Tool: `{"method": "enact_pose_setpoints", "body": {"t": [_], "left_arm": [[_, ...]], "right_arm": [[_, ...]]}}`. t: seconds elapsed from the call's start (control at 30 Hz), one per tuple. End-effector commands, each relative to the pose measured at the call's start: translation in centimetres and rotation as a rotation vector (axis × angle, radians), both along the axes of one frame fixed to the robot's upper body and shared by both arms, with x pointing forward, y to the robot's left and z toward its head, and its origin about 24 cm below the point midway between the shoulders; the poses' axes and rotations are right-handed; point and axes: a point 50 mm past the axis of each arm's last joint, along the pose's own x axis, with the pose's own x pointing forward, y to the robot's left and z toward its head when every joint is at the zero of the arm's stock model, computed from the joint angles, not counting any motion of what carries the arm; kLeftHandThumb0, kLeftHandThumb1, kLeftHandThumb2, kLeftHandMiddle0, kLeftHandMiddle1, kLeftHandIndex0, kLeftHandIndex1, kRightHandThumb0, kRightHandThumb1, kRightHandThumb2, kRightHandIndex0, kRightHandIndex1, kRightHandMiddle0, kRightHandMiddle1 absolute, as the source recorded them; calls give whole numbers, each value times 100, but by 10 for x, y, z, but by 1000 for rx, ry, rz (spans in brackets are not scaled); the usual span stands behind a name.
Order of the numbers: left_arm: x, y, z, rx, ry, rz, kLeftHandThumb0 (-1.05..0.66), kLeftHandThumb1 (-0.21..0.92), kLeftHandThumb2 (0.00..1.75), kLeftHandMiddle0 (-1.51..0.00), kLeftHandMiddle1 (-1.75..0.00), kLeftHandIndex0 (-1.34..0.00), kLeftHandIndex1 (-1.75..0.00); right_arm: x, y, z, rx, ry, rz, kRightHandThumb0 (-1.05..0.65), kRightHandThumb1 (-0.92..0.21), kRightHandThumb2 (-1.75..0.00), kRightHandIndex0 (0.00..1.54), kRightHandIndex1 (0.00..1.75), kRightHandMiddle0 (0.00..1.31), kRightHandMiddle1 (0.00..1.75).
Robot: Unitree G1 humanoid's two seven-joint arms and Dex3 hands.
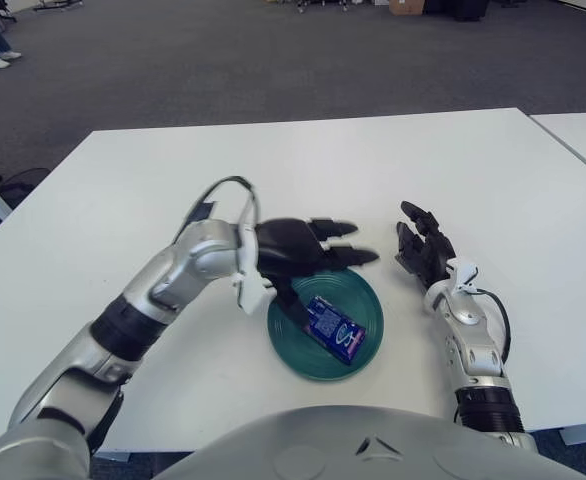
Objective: Put the gum into the plate.
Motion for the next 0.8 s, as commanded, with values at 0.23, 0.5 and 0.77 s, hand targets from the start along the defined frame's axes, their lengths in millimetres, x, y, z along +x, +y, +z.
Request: {"method": "enact_pose_setpoints", "body": {"t": [0.23, 0.5, 0.77], "left_arm": [[-8, 21, -70, -1057, 638, 658, -105, 92, 70, 0, 0, 0, 0], [-22, 26, -76, -1344, 682, 881, -105, 92, 92, 0, 0, -3, -2], [-30, 35, -78, -1324, 666, 992, -105, 92, 102, 0, 0, -6, -4]], "right_arm": [[-9, 6, -16, -11, 59, 10, -72, -92, -84, 17, 0, 0, 48], [-21, 20, -8, 11, 27, 52, -70, -92, -87, 19, 1, 0, 48], [-27, 23, -6, -17, -20, 94, -67, -92, -92, 22, 2, 0, 51]]}}
